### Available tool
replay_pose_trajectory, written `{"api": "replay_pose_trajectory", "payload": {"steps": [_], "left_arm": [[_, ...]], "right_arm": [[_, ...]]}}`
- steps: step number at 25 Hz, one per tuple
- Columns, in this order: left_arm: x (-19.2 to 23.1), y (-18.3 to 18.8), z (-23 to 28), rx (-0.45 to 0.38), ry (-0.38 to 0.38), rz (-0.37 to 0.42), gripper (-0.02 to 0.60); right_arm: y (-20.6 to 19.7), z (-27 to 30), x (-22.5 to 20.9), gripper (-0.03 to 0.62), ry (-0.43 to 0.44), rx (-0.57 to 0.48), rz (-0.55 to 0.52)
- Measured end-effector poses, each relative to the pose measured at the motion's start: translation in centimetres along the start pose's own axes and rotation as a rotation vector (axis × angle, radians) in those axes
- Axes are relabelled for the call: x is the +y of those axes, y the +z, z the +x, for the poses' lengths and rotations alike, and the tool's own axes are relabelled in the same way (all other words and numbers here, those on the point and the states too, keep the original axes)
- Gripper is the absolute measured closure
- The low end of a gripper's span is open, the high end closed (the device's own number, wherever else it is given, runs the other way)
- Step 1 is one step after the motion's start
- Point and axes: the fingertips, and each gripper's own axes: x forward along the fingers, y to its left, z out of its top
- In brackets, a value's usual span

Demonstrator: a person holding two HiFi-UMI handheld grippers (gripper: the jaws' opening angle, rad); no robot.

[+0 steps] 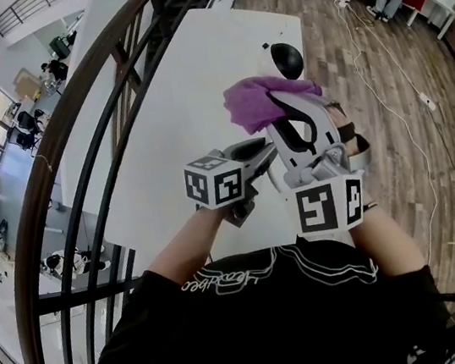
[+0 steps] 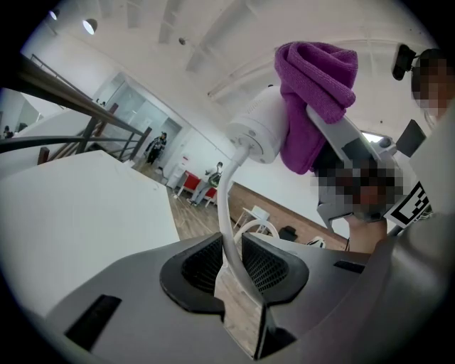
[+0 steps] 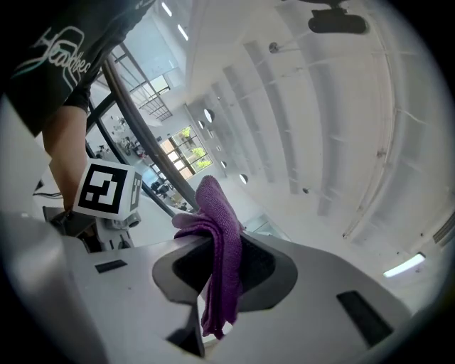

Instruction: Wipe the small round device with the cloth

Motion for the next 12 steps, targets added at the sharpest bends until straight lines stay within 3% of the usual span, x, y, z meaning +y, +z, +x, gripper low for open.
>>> {"api": "replay_pose_trajectory", "payload": {"steps": [12], "left_arm": [[0.3, 0.0, 0.3, -0.015, -0.006, 0.004, 0.494]], "right_arm": [[-3.6, 0.2, 4.4, 0.528, 0.128, 0.047, 0.104]]}}
